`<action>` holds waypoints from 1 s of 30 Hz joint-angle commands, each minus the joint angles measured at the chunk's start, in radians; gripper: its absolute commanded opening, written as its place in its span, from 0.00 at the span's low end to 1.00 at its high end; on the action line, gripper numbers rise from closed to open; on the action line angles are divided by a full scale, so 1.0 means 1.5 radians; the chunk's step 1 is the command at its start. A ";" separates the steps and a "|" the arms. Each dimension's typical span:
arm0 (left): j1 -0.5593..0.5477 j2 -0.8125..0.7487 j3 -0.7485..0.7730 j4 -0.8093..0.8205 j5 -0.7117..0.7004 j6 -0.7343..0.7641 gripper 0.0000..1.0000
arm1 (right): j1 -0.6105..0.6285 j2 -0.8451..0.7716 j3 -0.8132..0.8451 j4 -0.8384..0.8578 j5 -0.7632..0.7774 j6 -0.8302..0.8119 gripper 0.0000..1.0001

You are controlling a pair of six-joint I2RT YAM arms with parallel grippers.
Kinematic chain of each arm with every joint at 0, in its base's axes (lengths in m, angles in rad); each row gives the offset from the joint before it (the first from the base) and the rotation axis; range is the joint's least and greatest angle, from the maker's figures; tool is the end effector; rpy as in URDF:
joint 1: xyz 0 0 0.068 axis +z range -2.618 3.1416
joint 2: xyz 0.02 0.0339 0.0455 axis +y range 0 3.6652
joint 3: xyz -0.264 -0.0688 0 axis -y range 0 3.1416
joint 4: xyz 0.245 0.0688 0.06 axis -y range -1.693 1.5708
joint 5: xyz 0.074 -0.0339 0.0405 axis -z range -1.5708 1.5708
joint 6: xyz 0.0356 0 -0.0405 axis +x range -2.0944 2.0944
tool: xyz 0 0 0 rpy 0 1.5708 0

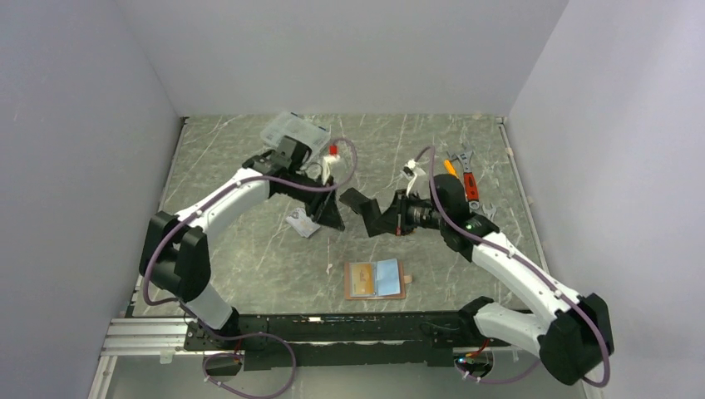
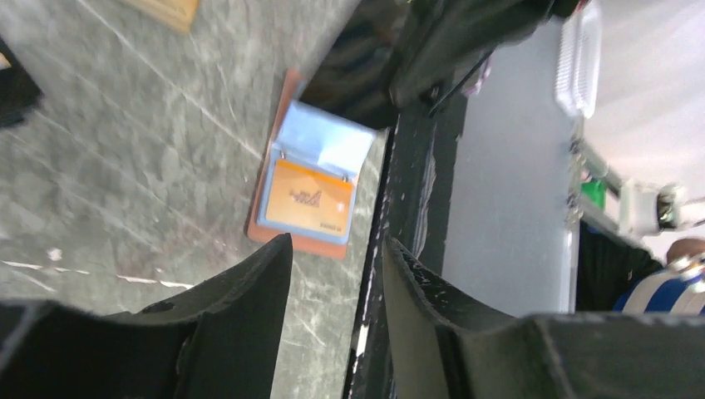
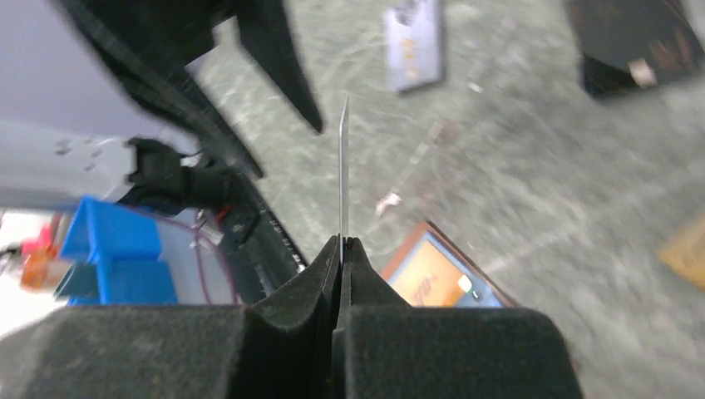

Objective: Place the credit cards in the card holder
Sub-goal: Insert the credit card into the card holder.

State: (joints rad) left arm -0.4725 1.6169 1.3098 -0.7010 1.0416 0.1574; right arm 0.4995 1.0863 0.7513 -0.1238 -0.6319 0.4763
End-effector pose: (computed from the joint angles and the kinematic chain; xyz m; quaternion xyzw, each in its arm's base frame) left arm 0.2824 -0.1789 0.2826 0.3895 0.7495 -0.5099 0.1629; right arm 0.2008 0.1335 0.2777 -0.1733 0.8054 0.4683 0.3194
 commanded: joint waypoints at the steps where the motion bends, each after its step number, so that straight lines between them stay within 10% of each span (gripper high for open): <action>1: -0.062 -0.022 -0.086 0.032 -0.089 0.068 0.49 | 0.040 -0.067 -0.070 -0.161 0.239 0.093 0.00; 13: -0.209 0.011 -0.192 0.118 -0.251 0.112 0.44 | 0.175 -0.184 -0.139 -0.367 0.524 0.299 0.00; 30: -0.248 0.054 -0.177 0.122 -0.310 0.123 0.40 | 0.216 -0.170 -0.176 -0.306 0.529 0.304 0.00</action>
State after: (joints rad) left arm -0.8352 1.6775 1.0195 -0.5339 0.5915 0.3206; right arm 0.8101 0.8425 0.4957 -0.6392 0.1532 0.9203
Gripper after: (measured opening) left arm 0.407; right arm 0.009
